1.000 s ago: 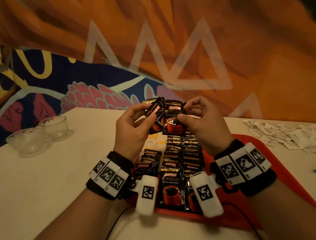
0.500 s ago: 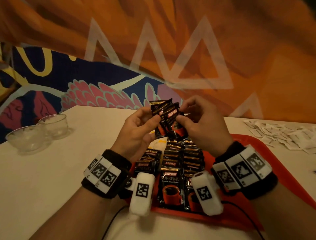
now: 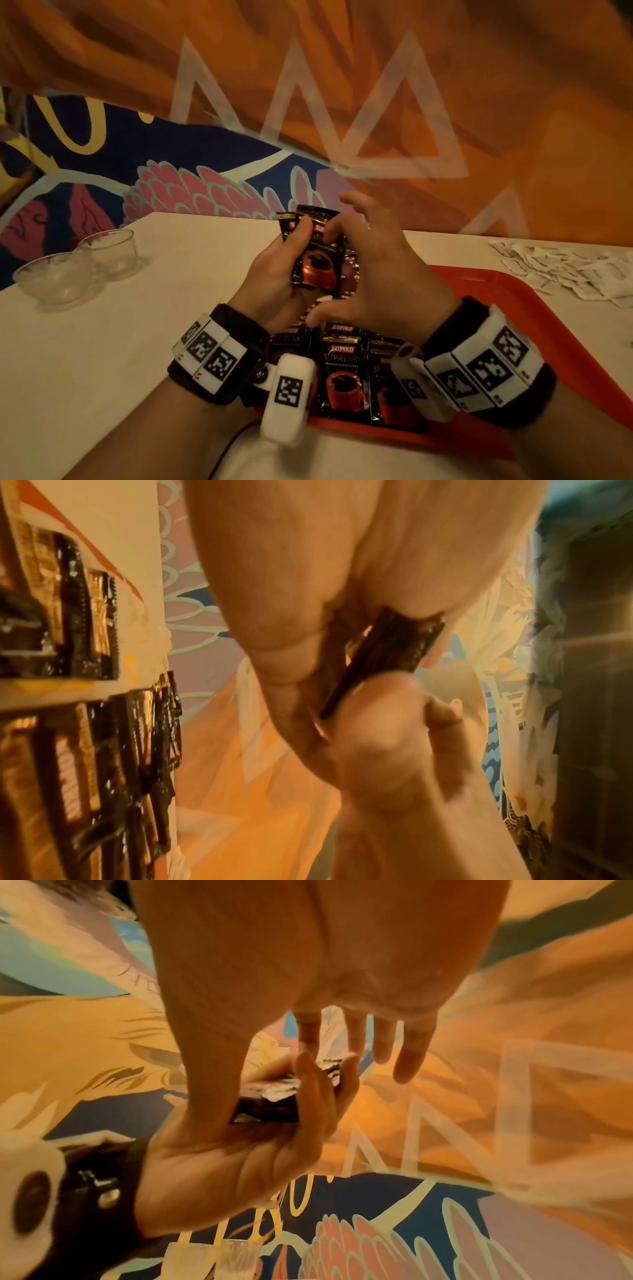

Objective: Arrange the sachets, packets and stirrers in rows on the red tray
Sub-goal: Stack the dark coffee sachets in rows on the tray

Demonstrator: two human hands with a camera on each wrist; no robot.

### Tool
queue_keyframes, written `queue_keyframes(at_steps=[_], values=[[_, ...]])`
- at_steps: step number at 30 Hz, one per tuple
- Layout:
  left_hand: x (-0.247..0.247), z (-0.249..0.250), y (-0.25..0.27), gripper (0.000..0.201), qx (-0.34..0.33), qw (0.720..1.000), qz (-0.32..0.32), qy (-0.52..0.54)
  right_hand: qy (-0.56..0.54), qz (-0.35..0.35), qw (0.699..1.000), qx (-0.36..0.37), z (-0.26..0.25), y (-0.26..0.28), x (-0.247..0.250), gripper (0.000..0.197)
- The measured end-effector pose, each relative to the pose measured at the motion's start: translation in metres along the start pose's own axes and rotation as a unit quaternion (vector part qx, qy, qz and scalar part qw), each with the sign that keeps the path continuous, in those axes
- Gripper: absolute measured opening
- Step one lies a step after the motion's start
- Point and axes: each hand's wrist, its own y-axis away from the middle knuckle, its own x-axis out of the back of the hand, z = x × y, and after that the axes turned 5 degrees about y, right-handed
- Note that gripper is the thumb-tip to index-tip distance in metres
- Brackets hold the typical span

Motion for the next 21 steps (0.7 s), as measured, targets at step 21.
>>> queue_keyframes(at_steps=[21], values=[[-0.005,-0.008,-0.001,0.049,0.048,0.998,0.026,0.029,-0.018,-0.09,0.996,0.019,0.004,0.001,0.001,0.076]])
